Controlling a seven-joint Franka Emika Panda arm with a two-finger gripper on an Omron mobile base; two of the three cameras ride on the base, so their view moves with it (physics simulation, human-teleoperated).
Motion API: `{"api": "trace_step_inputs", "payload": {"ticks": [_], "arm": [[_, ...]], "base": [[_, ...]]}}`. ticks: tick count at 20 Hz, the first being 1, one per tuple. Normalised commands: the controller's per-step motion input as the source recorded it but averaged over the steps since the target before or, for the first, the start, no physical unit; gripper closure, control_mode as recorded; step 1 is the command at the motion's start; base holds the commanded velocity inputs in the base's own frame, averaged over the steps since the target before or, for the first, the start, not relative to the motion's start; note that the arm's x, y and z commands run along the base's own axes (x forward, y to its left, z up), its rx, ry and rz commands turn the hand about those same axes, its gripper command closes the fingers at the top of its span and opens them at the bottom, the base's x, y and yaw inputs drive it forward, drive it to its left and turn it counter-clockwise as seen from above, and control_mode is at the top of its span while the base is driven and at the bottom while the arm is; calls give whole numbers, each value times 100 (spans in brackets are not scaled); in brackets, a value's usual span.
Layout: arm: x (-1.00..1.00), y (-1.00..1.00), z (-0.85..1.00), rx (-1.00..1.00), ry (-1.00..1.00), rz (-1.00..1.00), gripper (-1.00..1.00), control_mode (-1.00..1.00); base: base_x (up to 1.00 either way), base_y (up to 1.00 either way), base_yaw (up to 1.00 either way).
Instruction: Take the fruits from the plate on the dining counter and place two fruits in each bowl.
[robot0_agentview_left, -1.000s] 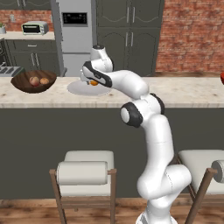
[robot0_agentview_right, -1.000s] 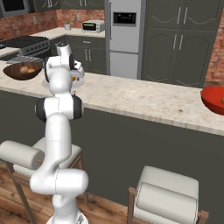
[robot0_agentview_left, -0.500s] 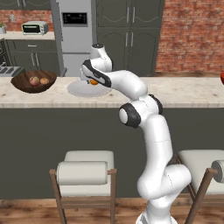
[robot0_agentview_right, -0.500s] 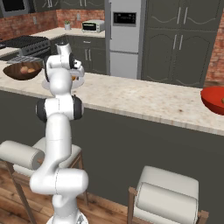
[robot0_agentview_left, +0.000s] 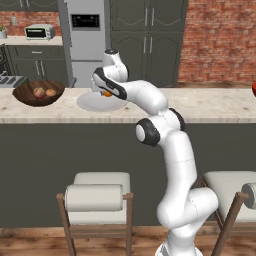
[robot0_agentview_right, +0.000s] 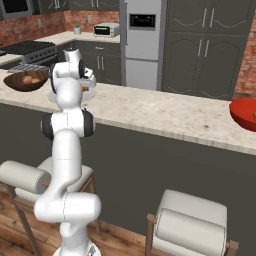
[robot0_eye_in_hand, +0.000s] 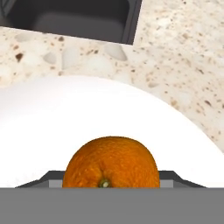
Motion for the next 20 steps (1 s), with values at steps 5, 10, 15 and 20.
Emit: {"api": "trace_step_inputs", "payload": {"ticks": [5, 10, 15, 20], "arm": [[-88, -12, 7, 1, -28, 0, 100, -100], [-100, -28, 27, 4, -30, 0, 100, -100], [-100, -45, 19, 12, -40, 0, 100, -100], [-100, -30, 70, 11, -22, 0, 100, -100]], "base": [[0, 0, 0], [0, 0, 0], [0, 0, 0], [0, 0, 0]]}}
